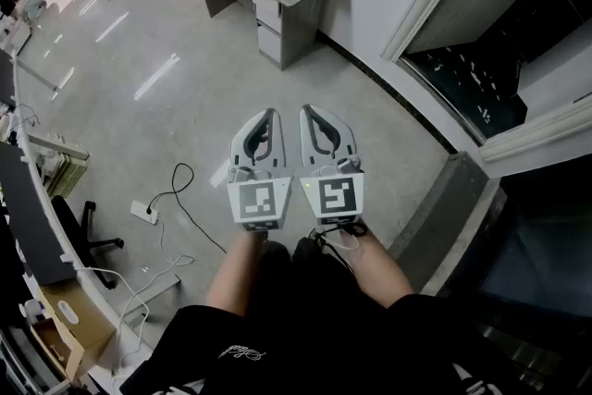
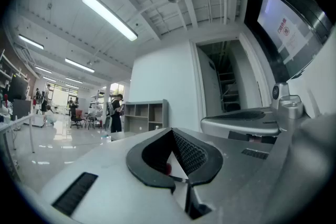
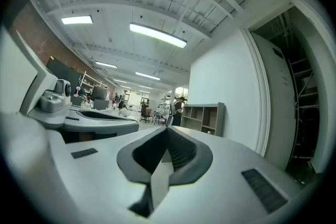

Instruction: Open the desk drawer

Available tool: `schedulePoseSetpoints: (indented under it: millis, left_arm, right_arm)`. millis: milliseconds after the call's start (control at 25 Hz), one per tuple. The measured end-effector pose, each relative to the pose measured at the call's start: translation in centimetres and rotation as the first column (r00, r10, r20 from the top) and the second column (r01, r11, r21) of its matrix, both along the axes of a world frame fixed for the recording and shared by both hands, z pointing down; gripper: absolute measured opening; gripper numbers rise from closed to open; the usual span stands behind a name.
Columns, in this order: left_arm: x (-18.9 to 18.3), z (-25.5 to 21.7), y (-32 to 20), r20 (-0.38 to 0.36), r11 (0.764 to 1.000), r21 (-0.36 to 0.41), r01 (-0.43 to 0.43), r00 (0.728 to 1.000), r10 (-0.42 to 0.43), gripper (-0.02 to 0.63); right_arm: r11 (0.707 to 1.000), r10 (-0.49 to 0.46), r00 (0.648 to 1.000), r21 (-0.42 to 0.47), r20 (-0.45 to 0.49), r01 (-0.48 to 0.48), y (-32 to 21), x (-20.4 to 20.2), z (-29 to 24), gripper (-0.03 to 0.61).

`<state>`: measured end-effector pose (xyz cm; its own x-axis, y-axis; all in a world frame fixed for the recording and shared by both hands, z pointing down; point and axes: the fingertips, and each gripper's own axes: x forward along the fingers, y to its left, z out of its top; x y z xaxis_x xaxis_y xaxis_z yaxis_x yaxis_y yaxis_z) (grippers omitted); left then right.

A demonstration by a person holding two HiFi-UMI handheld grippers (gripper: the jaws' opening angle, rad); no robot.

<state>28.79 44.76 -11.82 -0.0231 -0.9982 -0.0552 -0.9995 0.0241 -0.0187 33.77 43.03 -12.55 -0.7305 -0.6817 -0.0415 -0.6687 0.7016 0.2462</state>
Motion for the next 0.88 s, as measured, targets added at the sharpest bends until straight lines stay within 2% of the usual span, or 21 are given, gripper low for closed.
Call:
schedulePoseSetpoints:
  millis: [560,880]
  left_arm:
    - [-2.2,0.9,2.2,-0.001,1.0,-0.022,-0.015,1.0,0.015,0.003]
    - [-3.8,1.8,2.9,-0.011,0.997,-0.038,-0.06,0.998,0.06,0.004]
  right_arm:
    - [1.0,0.004,1.0,-0.006,0.004,-0.004,2.4,-2.4,0.2,0.006]
    - [0.999,0.03,1.0,-0.023,0.005,-0.03,3.5,-4.4,0.8,0.006]
